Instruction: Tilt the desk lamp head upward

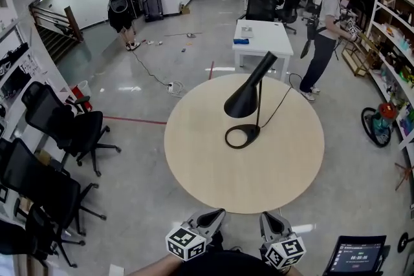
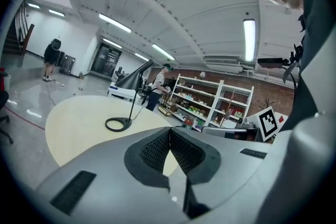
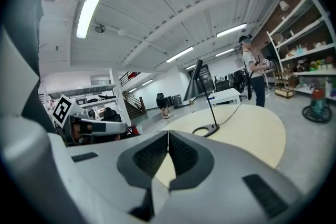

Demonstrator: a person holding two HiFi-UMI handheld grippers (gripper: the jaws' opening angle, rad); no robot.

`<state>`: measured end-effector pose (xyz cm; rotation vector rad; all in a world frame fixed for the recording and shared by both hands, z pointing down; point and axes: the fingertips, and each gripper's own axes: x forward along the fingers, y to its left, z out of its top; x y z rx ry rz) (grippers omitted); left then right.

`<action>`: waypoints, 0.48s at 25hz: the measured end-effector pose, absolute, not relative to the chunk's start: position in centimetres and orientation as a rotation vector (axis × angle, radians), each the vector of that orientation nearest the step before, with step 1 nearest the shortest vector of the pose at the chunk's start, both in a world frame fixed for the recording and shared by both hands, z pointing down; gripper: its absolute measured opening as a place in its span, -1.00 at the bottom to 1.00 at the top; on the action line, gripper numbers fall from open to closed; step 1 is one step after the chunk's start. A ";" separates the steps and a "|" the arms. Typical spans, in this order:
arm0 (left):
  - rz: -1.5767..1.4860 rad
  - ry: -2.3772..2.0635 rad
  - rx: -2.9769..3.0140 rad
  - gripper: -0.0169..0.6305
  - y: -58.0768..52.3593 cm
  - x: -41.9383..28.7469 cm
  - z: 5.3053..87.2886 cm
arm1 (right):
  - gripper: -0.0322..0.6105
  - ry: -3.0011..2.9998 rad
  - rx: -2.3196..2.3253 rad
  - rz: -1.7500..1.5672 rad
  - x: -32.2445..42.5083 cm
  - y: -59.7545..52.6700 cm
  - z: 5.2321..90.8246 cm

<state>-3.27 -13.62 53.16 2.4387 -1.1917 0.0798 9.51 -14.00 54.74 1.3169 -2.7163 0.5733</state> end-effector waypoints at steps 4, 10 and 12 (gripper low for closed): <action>0.036 -1.178 2.424 -0.94 -18.3 -3.1 53.5 | -0.89 -2.671 1.404 0.563 11.2 -17.2 54.9; -0.052 -1.106 2.484 -0.94 -26.0 -2.9 51.6 | -0.89 -2.589 1.582 0.485 12.7 -23.0 53.4; -0.081 -1.107 2.495 -0.94 -28.6 -3.7 51.0 | -0.89 -2.576 1.609 0.440 12.6 -25.2 52.6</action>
